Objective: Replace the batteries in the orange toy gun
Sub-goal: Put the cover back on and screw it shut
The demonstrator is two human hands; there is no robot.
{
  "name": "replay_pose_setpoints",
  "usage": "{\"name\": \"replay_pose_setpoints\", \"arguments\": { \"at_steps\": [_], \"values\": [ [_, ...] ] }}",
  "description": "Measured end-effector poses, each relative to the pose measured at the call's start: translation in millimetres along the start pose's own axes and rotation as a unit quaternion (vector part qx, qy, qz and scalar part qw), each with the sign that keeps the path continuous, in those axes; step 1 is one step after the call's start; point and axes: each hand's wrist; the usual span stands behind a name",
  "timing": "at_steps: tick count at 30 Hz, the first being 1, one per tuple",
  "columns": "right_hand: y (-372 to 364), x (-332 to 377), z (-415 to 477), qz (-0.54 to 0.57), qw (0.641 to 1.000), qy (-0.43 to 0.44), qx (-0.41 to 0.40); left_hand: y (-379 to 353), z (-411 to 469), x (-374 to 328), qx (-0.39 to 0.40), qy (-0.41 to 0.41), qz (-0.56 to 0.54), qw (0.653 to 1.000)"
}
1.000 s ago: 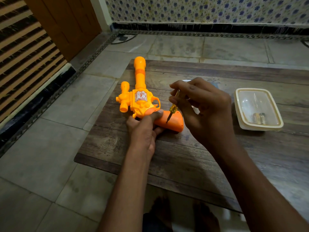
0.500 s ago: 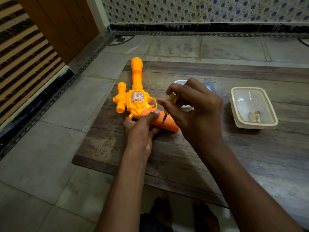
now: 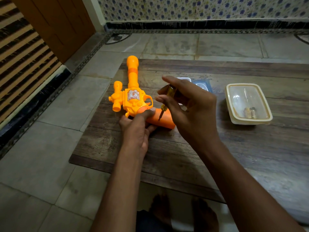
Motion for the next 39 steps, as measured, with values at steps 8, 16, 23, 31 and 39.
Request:
{"name": "replay_pose_setpoints", "arguments": {
  "at_steps": [8, 16, 23, 31, 39],
  "values": [
    [11, -4, 0, 0.045, 0.994, 0.019, 0.095, -2, 1, 1, -0.008, 0.004, -0.007, 1.0],
    [15, -5, 1, -0.04, 0.995, 0.045, 0.083, -1, 1, 1, -0.013, -0.002, 0.0, 1.0],
    [14, -1, 0, -0.078, 0.995, 0.032, 0.058, -3, -2, -1, -0.026, -0.001, 0.014, 1.0],
    [14, -1, -2, -0.038, 0.998, -0.003, 0.056, -4, -6, -3, -0.032, -0.004, 0.029, 0.999],
    [11, 5, -2, 0.077, 0.995, -0.065, -0.02, 6, -9, -16, -0.094, -0.061, 0.149, 0.982]
  ]
}}
Point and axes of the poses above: each hand's wrist, its own z-axis towards the middle knuckle, its own y-axis out of the back of the hand, x = y × z, and after that the axes turned 3 degrees about -z, right-handed
